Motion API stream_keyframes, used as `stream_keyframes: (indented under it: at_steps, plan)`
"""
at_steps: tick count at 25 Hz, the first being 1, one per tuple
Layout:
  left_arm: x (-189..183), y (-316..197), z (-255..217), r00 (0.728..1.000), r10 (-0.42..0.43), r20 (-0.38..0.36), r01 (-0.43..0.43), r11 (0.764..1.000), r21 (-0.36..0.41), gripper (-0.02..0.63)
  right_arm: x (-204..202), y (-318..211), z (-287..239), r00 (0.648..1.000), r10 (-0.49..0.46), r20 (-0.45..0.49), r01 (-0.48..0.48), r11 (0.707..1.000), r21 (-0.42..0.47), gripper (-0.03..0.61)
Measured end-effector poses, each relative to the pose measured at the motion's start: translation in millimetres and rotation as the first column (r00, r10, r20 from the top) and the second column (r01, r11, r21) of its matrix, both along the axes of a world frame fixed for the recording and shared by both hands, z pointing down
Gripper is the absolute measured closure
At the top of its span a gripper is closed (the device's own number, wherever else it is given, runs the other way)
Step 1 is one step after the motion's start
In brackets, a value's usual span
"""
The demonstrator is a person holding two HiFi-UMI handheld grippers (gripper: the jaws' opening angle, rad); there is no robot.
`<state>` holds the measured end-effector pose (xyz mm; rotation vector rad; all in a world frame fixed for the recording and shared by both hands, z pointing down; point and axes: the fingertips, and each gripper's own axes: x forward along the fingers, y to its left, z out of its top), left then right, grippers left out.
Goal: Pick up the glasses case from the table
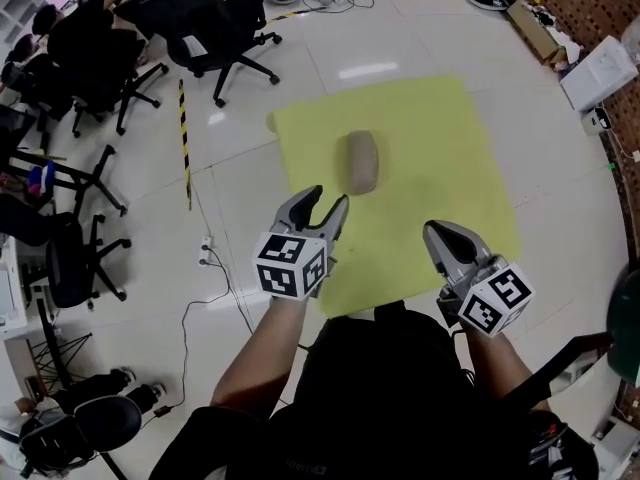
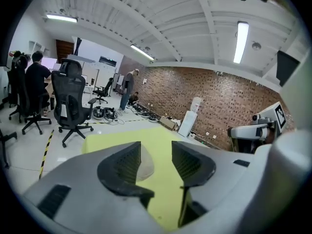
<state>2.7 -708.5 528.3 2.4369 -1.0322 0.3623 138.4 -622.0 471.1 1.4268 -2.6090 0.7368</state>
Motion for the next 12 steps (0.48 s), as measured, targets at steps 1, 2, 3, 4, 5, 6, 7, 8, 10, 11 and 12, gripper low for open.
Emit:
stream_keyframes:
  at_steps: [1, 2, 3, 4, 5, 6, 7, 8, 10, 11, 12]
  plan:
    - [5, -4, 6, 1.0, -0.006, 0.014, 0.006, 1.0, -0.01, 0.42, 3, -4, 2, 1.0, -0.009, 0.009, 0.009, 1.0, -0.007, 0.577]
    - [9, -9, 12, 1.0, -0.011, 0.029, 0.011, 1.0, -0.022, 0.416, 5, -8, 5, 1.0, -0.017, 0.018, 0.017, 1.0, -0.013, 0.577]
    - [14, -14, 20, 0.999, -0.016, 0.044, 0.017, 0.999, -0.035, 0.413, 8, -11, 8, 0.999, -0.024, 0.025, 0.024, 1.0, -0.02, 0.577]
    - [19, -20, 28, 0.998, -0.021, 0.058, 0.024, 0.999, -0.048, 0.409, 11, -15, 12, 0.999, -0.03, 0.032, 0.031, 0.999, -0.028, 0.577]
    - [23, -27, 36, 0.997, -0.027, 0.07, 0.031, 0.998, -0.059, 0.407, 14, -19, 16, 0.999, -0.035, 0.037, 0.037, 0.999, -0.036, 0.577]
    - [28, -34, 45, 0.996, -0.032, 0.082, 0.038, 0.997, -0.068, 0.404, 17, -23, 20, 0.998, -0.039, 0.041, 0.041, 0.998, -0.044, 0.577]
    - [33, -42, 53, 0.995, -0.035, 0.094, 0.042, 0.996, -0.079, 0.399, 21, -28, 23, 0.998, -0.042, 0.045, 0.044, 0.998, -0.052, 0.577]
    - [37, -50, 62, 0.994, -0.036, 0.105, 0.046, 0.995, -0.093, 0.391, 25, -32, 26, 0.998, -0.043, 0.048, 0.046, 0.997, -0.058, 0.577]
    - [46, -62, 81, 0.991, -0.034, 0.129, 0.05, 0.991, -0.126, 0.369, 34, -37, 32, 0.998, -0.043, 0.054, 0.046, 0.996, -0.071, 0.577]
    - [50, -67, 90, 0.989, -0.032, 0.141, 0.053, 0.988, -0.144, 0.355, 38, -39, 35, 0.998, -0.041, 0.057, 0.045, 0.996, -0.077, 0.577]
    - [54, -72, 100, 0.988, -0.031, 0.154, 0.056, 0.985, -0.161, 0.343, 42, -41, 37, 0.998, -0.038, 0.059, 0.043, 0.996, -0.084, 0.577]
